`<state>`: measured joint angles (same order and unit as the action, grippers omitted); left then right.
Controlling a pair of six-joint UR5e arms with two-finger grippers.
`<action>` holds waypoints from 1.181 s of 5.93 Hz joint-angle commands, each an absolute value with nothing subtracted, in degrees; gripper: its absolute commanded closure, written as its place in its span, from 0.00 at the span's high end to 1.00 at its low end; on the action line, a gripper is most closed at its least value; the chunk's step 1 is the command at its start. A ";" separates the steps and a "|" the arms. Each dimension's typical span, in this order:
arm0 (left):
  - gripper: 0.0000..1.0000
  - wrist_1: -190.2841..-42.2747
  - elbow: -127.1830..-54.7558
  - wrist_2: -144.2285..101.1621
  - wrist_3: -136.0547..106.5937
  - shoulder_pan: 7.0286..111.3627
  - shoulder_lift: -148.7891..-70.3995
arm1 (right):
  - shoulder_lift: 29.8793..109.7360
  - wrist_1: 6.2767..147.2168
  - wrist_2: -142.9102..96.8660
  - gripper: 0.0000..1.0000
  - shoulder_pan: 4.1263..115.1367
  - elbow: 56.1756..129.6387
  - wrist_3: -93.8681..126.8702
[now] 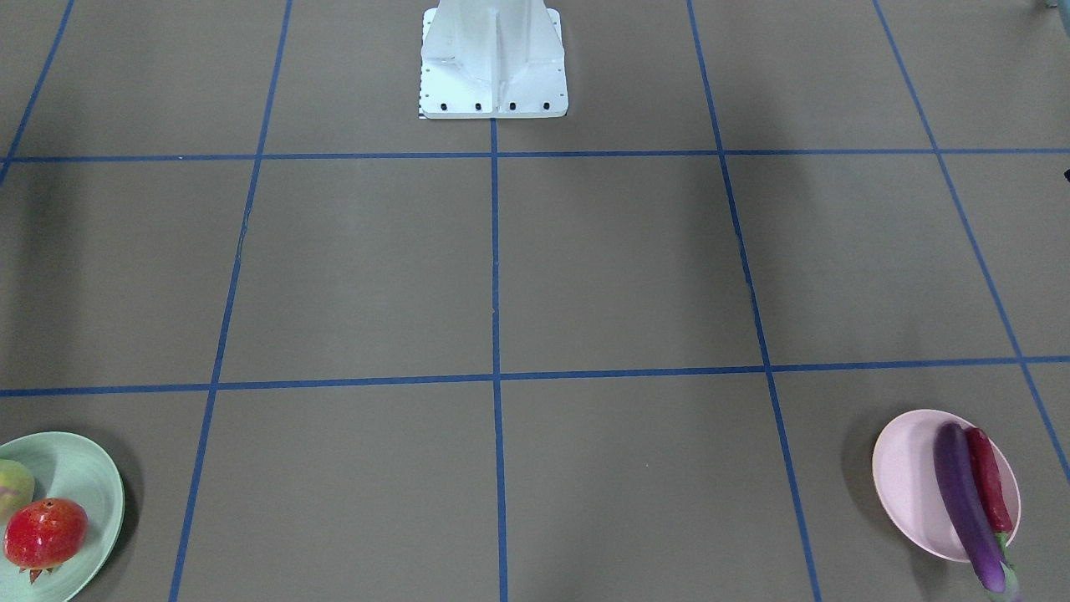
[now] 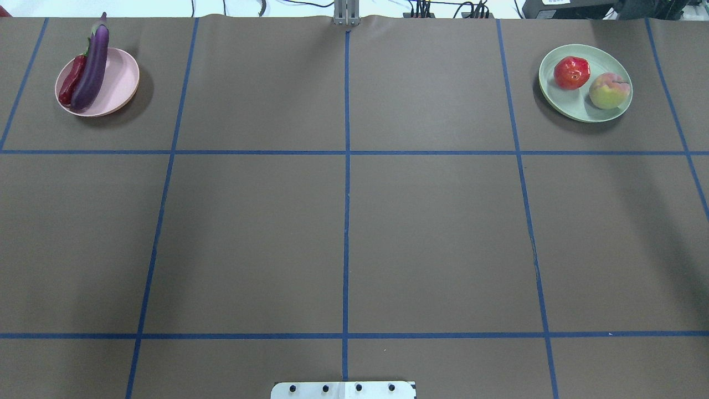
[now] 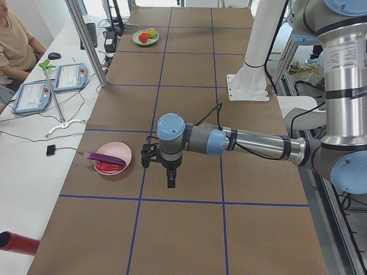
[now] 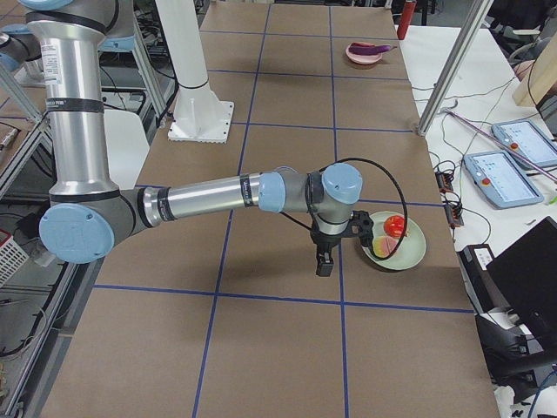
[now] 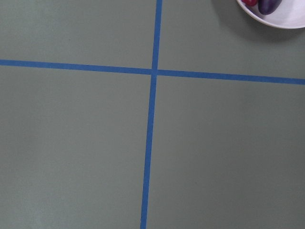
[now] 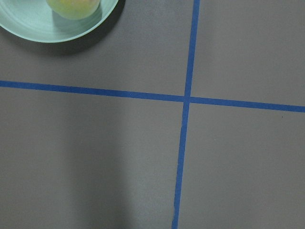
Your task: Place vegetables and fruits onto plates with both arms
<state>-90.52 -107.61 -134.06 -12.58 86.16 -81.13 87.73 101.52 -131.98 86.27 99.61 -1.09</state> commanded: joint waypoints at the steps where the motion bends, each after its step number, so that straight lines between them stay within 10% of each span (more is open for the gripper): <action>1: 1.00 -90.53 -108.02 -136.30 -12.74 86.13 -81.12 | 87.80 101.51 -132.10 1.00 86.22 99.58 -0.97; 7: 1.00 -90.79 -108.28 -137.02 -12.83 86.05 -81.04 | 88.94 101.51 -135.43 1.00 83.68 99.41 -0.88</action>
<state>-90.73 -108.35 -137.02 -12.77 86.10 -81.04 88.80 101.51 -134.92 84.32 99.49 -0.90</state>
